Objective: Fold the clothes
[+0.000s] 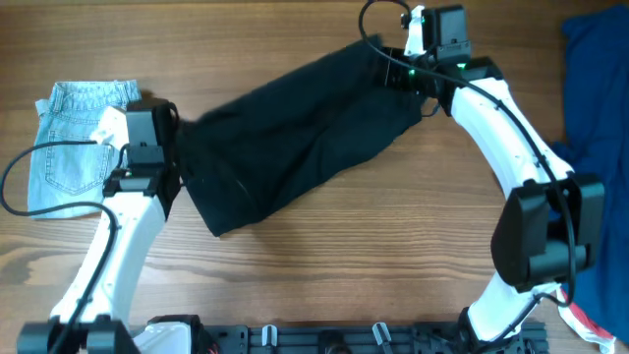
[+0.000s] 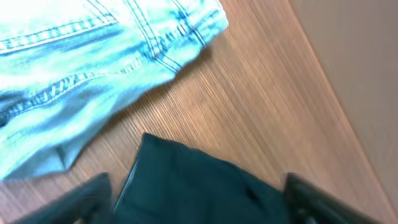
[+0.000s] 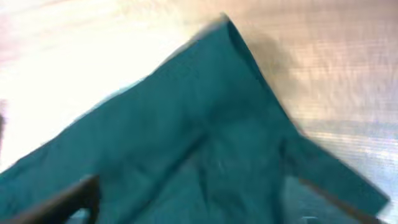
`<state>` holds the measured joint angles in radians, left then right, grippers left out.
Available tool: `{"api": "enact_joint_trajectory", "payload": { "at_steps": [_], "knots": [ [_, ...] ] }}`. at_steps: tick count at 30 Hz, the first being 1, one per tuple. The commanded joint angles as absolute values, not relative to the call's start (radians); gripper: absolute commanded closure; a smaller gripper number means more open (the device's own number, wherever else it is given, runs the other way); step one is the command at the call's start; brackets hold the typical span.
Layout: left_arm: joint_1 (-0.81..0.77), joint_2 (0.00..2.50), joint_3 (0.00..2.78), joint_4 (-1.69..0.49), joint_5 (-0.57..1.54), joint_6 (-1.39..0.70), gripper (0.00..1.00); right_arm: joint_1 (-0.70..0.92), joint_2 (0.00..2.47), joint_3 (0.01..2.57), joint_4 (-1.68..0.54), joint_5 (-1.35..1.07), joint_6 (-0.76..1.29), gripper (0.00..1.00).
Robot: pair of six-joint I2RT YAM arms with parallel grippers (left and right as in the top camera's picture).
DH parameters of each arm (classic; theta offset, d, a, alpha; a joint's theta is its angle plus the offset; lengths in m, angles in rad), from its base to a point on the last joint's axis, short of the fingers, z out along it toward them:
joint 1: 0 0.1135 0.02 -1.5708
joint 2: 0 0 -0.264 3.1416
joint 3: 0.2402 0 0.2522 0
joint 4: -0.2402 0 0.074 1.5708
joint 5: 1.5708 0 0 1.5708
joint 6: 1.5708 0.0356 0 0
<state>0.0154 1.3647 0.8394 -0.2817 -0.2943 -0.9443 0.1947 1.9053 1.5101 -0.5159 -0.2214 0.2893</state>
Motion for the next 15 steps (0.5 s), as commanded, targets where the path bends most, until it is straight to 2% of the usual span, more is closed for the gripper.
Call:
{"api": "enact_joint_trajectory", "payload": {
  "at_steps": [1,6,11,15],
  "knots": [
    [0.072,1.386,0.835,-0.25,-0.248,-0.886,0.0,0.172,1.918,1.53,-0.596,-0.132,0.29,0.0],
    [0.103,1.354,0.838,-0.273,-0.049,-0.749,0.0,0.123,1.913,1.53,-0.721,-0.096,0.301,0.0],
    [0.083,1.336,0.838,-0.416,0.234,-0.736,0.0,0.06,1.914,1.527,-0.862,-0.132,0.367,0.0],
    [0.033,1.349,0.838,-0.541,0.243,-0.707,0.02,0.058,1.915,1.471,-0.892,-0.244,0.31,0.01]
  ]
}}
